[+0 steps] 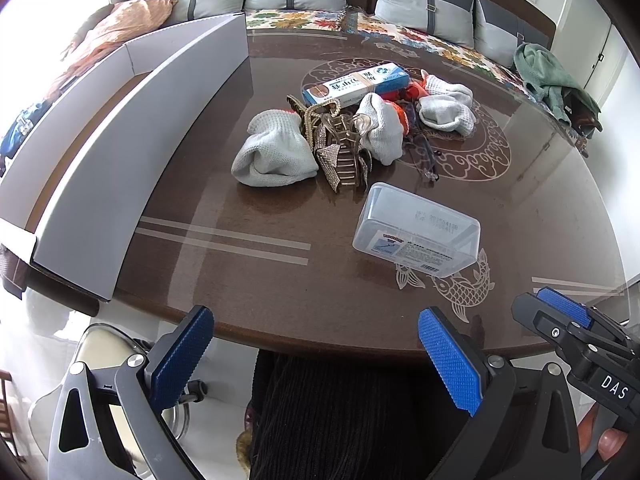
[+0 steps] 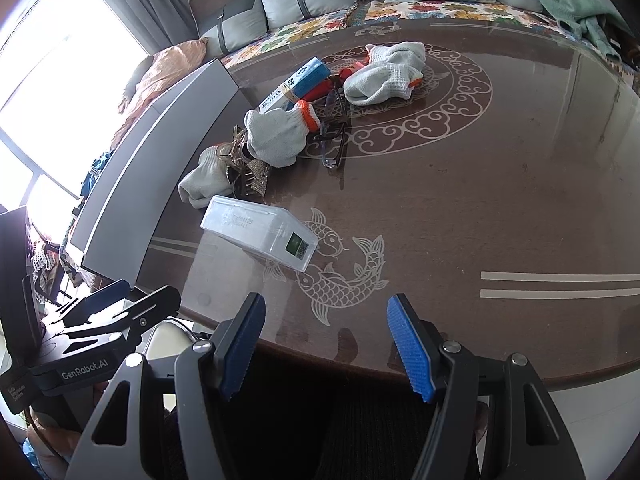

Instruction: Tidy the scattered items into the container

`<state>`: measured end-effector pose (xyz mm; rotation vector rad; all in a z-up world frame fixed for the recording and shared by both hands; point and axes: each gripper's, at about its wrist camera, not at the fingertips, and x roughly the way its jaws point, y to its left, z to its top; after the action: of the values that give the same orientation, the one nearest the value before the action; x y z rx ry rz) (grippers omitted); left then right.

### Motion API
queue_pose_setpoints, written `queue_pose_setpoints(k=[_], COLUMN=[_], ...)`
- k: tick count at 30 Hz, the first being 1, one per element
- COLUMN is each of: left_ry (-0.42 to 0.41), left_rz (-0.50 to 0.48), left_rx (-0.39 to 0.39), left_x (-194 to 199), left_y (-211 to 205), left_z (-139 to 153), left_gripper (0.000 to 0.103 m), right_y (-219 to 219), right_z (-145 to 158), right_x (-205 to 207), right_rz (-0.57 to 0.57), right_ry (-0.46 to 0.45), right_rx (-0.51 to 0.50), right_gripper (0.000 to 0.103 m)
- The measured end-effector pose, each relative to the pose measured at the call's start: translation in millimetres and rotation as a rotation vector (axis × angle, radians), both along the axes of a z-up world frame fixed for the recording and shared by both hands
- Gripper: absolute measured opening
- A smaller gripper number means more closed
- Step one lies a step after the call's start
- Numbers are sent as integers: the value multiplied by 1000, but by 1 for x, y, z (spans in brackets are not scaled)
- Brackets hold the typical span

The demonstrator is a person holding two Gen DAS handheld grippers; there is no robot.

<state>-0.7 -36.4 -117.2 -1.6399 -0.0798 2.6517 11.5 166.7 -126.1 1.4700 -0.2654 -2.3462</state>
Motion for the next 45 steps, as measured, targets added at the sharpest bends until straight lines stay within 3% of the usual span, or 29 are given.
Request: queue_pose_setpoints(k=[45], left_ry=[32], left_rz=[-15], left_rx=[-22], left_x=[13], left_y=[5], left_z=[10], left_gripper=[103], right_y=[3], right_z=[13], right_x=[14], right_rz=[6], right_ry=[38], right_rx=[8], right_gripper=[65])
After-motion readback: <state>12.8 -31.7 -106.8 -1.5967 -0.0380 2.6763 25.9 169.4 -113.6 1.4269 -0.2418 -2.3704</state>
